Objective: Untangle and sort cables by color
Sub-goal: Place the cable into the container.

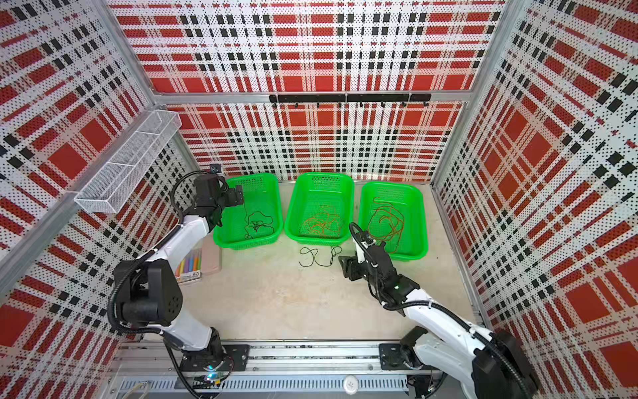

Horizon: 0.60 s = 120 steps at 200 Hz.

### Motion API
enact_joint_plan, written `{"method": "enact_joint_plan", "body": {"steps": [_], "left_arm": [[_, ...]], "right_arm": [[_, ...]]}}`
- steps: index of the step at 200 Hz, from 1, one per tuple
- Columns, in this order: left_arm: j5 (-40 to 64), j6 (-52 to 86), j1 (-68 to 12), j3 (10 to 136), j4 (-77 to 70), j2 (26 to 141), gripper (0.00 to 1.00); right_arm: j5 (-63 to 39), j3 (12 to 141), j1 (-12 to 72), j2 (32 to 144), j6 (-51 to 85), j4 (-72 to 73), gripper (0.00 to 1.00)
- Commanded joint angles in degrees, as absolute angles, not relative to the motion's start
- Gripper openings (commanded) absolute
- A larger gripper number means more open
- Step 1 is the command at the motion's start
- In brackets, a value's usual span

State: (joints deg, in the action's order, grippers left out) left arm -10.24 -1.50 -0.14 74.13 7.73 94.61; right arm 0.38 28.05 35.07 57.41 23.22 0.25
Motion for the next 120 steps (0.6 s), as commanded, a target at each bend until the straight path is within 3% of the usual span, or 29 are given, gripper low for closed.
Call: {"method": "enact_joint_plan", "body": {"steps": [1, 46, 79, 120], "left_arm": [[-5.60, 0.29, 0.34, 75.77, 16.10, 96.33, 0.98], [3.81, 2.83, 1.68, 81.11, 23.62, 99.52, 0.99], [-2.17, -1.84, -7.26, 70.40, 14.47, 89.21, 0.99], [-4.12, 4.60, -20.07, 54.38, 8.96, 78.53, 0.91]], "right_arm": [[-0.37, 27.85, 34.89, 57.55, 22.92, 0.63, 0.70], [-2.23, 30.13, 34.88, 62.32, 21.96, 1.14, 0.70], [-0.62, 30.31, 34.91, 61.65, 22.59, 1.26, 0.70], [1.39, 30.59, 34.86, 58.99, 22.47, -0.62, 0.70]]}}
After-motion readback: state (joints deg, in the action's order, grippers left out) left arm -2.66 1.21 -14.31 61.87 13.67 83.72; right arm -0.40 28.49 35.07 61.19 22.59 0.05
